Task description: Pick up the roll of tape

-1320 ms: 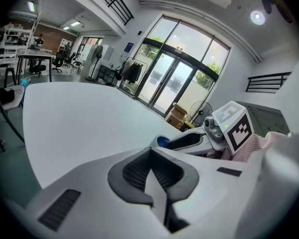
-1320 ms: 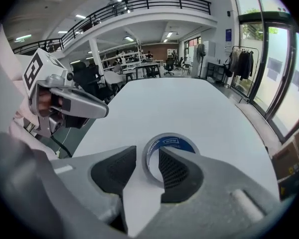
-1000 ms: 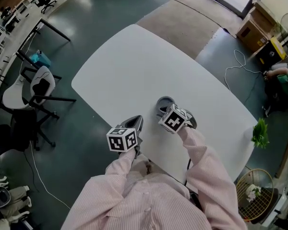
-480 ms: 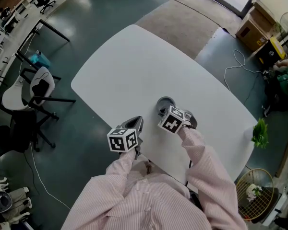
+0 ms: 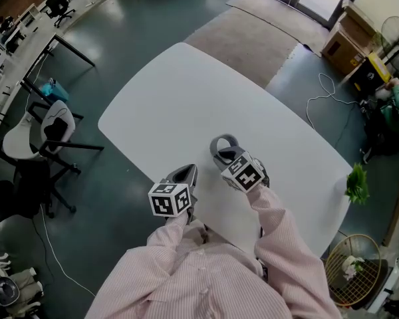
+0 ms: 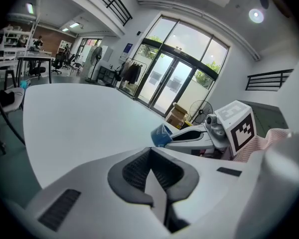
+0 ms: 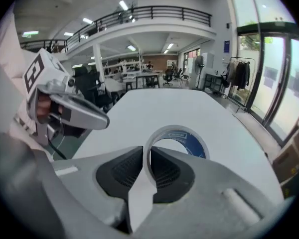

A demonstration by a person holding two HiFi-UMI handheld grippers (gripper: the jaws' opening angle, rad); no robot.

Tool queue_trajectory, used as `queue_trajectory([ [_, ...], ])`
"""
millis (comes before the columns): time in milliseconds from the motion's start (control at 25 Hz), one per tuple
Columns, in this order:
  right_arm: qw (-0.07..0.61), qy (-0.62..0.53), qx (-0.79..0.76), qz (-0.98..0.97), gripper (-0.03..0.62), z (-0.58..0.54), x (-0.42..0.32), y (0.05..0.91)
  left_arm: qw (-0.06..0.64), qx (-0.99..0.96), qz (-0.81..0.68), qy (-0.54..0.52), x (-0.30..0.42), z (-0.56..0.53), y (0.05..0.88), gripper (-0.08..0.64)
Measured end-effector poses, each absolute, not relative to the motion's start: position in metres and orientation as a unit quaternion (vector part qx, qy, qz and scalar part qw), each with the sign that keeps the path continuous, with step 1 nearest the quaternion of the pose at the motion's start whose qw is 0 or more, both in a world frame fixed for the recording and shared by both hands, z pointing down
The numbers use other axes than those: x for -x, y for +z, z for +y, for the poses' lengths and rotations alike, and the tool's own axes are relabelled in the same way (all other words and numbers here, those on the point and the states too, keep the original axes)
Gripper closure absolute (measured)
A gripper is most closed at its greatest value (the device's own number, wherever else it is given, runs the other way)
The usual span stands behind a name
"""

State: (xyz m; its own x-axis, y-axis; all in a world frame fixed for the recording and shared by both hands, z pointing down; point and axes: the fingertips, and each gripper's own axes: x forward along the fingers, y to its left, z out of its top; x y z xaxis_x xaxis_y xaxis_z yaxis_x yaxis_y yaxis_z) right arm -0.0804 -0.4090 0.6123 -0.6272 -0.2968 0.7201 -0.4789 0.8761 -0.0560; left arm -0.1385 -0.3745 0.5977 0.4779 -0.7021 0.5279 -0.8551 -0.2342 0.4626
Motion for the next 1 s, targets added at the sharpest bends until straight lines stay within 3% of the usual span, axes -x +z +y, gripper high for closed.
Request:
queue_trajectory([
  [680, 0.040, 0.246, -0.295, -0.922, 0.538, -0.397, 0.068, 0.505, 0.252, -0.824, -0.502, 0.071, 0.149, -0.373, 0.520, 0.558],
  [1000, -0.045, 0.229, -0.306, -0.923, 0.538, -0.377, 0.053, 0.455, 0.198, -0.837, -0.507, 0.050, 0.158, -0.362, 0.478, 0.560],
])
